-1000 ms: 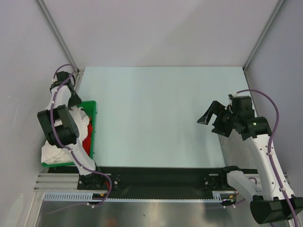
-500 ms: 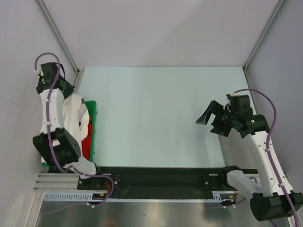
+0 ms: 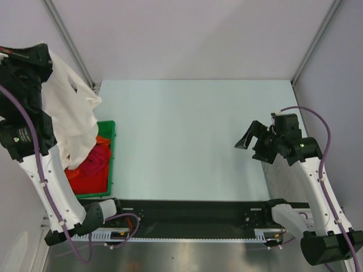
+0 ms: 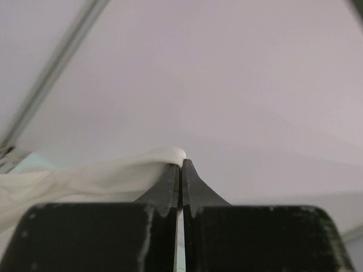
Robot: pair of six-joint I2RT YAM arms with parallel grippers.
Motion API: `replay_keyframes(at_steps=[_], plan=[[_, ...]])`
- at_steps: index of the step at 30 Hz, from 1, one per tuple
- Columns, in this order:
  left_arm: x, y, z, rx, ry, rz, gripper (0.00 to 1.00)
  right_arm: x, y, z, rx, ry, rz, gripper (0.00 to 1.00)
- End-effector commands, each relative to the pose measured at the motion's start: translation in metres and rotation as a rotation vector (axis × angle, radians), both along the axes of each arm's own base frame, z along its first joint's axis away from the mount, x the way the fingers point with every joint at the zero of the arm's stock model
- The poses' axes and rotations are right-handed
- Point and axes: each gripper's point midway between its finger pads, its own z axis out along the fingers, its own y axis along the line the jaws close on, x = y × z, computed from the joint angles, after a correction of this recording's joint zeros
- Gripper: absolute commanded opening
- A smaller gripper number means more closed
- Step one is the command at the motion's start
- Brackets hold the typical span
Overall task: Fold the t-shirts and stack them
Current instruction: Grab the tshirt from the pile, then move the tshirt to the center of the board
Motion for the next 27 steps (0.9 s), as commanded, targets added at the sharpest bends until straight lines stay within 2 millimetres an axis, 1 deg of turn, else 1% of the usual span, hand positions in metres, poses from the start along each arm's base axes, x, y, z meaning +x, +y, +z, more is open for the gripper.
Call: replay_keyframes(at_steps=[1,3,4,5,6,7,8,9,11,12,13,14,15,16,17,18,19,20,21,22,23,24,25,26,27], plan=[[-0.027,-0.056,0.081,-0.022,-0.268,-0.253,0.0,0.006,-0.003,0.003,-0.007,-0.019,-0.041,1.0],[-0.034,-0.076,0.103,-0.043,-0.333,-0.356,0.0,0.008,-0.004,0.003,-0.007,-0.012,-0.063,1.0],[-0.033,-0.091,0.117,-0.041,-0.363,-0.426,0.0,0.009,-0.004,0.003,-0.006,-0.009,-0.068,1.0],[-0.037,-0.106,0.124,-0.037,-0.375,-0.499,0.0,0.01,-0.004,0.002,-0.004,-0.002,-0.072,0.99],[-0.04,-0.116,0.132,-0.064,-0.393,-0.553,0.0,0.011,-0.004,0.002,-0.001,0.003,-0.077,1.0],[-0.053,-0.136,0.145,-0.069,-0.43,-0.637,0.0,0.013,-0.003,0.002,0.002,0.004,-0.08,1.0],[-0.044,-0.147,0.143,-0.095,-0.422,-0.695,0.0,0.014,-0.001,0.001,0.009,0.012,-0.077,1.0],[-0.048,-0.169,0.145,-0.109,-0.43,-0.781,0.0,0.014,-0.001,0.001,0.014,0.018,-0.079,1.0],[-0.043,-0.188,0.134,-0.115,-0.395,-0.851,0.0,0.017,0.001,0.0,0.025,0.021,-0.078,0.99],[-0.045,-0.205,0.126,-0.121,-0.368,-0.912,0.0,0.018,0.002,0.001,0.028,0.02,-0.076,1.0],[-0.025,-0.216,0.098,-0.138,-0.279,-0.938,0.0,0.017,0.006,0.003,0.038,0.009,-0.044,1.0],[-0.036,-0.222,0.087,-0.127,-0.257,-0.965,0.0,0.018,0.008,0.006,0.039,-0.005,-0.007,1.0],[-0.034,-0.234,0.067,-0.132,-0.203,-1.001,0.0,0.017,0.012,0.008,0.044,-0.014,0.032,1.0],[-0.008,-0.243,0.009,-0.159,-0.052,-0.998,0.0,0.014,0.018,0.012,0.054,-0.038,0.106,1.0],[-0.004,-0.246,-0.022,-0.152,0.013,-0.997,0.0,0.012,0.021,0.014,0.06,-0.052,0.143,1.0],[-0.017,-0.244,-0.045,-0.148,0.058,-1.002,0.0,0.011,0.023,0.016,0.067,-0.063,0.173,1.0],[0.0,-0.245,-0.128,-0.189,0.262,-0.972,0.0,0.01,0.028,0.02,0.088,-0.081,0.211,1.0],[-0.001,-0.241,-0.169,-0.161,0.352,-0.953,0.0,0.01,0.03,0.02,0.087,-0.095,0.24,1.0],[-0.012,-0.233,-0.242,-0.169,0.527,-0.916,0.1,0.009,0.031,0.018,0.094,-0.102,0.256,1.0],[-0.017,-0.221,-0.279,-0.15,0.626,-0.858,0.12,0.01,0.036,0.021,0.118,-0.123,0.283,1.0],[-0.025,-0.208,-0.314,-0.088,0.717,-0.812,0.18,0.01,0.039,0.02,0.131,-0.132,0.304,1.0],[-0.045,-0.192,-0.365,-0.084,0.887,-0.76,0.2,0.008,0.044,0.012,0.146,-0.109,0.318,1.0],[-0.053,-0.175,-0.383,-0.034,0.936,-0.684,0.26,0.01,0.049,0.013,0.168,-0.126,0.34,0.99],[-0.061,-0.165,-0.397,0.019,0.983,-0.663,0.37,0.01,0.053,0.008,0.176,-0.114,0.348,0.98],[-0.074,-0.158,-0.412,0.04,1.045,-0.649,0.44,0.01,0.063,0.007,0.184,-0.125,0.379,0.96]])
